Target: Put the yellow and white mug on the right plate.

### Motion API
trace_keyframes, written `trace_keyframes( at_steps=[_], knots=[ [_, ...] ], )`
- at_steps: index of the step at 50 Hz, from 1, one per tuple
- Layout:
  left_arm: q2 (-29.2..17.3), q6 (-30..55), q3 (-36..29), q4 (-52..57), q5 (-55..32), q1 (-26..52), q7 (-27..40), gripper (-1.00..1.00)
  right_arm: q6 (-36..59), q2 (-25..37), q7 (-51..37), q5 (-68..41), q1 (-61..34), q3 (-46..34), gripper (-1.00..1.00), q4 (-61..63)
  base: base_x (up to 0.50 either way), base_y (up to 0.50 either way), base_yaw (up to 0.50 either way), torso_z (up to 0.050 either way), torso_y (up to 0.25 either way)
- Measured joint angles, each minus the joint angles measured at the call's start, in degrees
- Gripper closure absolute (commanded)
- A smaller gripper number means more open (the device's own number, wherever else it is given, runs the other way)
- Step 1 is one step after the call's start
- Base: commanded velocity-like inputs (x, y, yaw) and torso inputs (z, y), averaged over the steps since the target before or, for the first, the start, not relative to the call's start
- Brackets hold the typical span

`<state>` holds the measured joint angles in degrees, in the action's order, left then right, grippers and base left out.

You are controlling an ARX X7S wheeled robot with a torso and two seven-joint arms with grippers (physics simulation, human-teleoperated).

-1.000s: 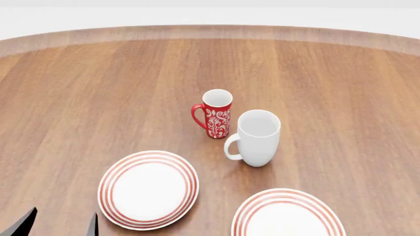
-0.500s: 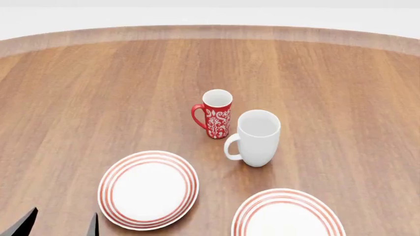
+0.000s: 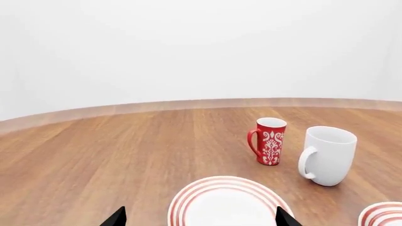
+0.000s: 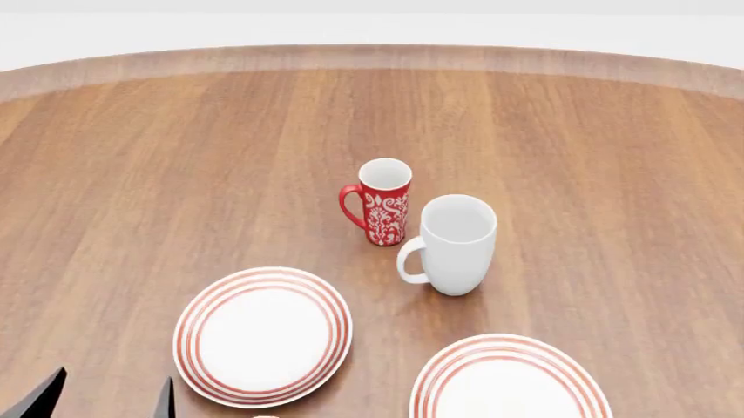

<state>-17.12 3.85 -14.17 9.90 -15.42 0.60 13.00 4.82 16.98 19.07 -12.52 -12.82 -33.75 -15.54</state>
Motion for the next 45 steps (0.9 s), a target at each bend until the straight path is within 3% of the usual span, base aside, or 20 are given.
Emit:
trace_keyframes(
  at_steps=[45],
  knots=[
    [-0.7,-0.2,-0.8,0.1,-0.4,0.1,0.7,-1.00,3.3,8.9,-8.2,-7.5,3.2,12.9,1.00,14.3,0.00,0.00,0.00,0.000,0.000]
  ],
)
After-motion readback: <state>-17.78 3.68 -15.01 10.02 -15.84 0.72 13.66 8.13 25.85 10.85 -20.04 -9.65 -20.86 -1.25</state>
